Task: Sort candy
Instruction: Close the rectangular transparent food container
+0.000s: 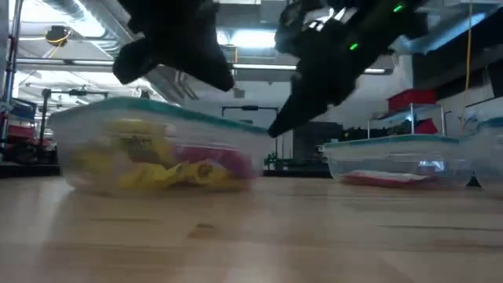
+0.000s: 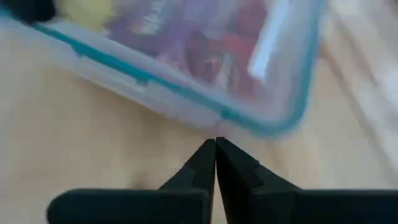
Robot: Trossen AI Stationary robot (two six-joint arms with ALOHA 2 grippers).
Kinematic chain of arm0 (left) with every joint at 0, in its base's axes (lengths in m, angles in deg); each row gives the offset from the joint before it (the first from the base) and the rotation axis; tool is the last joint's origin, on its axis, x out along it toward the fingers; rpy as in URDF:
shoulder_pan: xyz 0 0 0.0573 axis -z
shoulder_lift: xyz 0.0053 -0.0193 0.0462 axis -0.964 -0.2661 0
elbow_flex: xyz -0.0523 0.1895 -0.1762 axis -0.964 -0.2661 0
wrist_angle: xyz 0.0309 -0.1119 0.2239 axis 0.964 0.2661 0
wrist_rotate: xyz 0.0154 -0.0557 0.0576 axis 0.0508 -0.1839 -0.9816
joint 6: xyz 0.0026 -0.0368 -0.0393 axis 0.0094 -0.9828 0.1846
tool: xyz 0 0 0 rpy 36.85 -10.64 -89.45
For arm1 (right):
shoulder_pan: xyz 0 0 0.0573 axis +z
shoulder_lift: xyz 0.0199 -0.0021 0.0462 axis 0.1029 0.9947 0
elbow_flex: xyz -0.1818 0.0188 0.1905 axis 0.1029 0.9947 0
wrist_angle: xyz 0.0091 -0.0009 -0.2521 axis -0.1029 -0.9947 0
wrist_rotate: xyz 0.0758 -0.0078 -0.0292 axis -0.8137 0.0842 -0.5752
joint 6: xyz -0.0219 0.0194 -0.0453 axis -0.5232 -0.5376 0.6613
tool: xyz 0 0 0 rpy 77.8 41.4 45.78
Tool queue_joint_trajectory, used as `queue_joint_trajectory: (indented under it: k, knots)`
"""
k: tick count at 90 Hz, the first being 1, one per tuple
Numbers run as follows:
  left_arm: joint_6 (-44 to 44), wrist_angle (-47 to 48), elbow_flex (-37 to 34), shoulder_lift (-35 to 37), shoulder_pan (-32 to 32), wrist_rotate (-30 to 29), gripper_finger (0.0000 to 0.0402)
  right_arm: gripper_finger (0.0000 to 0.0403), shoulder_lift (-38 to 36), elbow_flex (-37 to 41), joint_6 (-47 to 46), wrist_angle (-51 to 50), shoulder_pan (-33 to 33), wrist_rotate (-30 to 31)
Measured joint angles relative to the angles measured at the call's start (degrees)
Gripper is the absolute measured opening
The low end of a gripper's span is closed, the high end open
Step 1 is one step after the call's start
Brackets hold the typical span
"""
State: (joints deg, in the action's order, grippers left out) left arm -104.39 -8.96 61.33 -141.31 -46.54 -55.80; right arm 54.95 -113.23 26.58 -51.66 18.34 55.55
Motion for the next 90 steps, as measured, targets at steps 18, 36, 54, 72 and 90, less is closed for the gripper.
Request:
queue_joint_trajectory:
  k: [18,36,54,72,90]
  knots:
    - [-12.17,15.05,0.25,-0.66,0.16,4.02,0.0,0.0,-0.89,0.0,3.44,-2.22,0.24,-6.25]
    - [-19.34,17.88,-0.46,-2.83,0.52,5.23,0.0,0.0,0.18,0.0,7.25,0.26,1.77,-22.04]
    - [-17.81,7.49,-0.54,-3.29,2.06,4.66,0.0,0.0,5.21,0.02,5.49,11.21,0.58,-16.12]
    - [-16.74,9.36,-0.34,-3.23,2.8,4.25,0.0,0.0,7.4,0.02,2.28,18.09,-1.32,-13.65]
    - [-19.37,14.15,-0.25,-3.16,2.82,3.74,0.0,0.0,7.46,0.0,4.01,24.35,-1.74,-9.64]
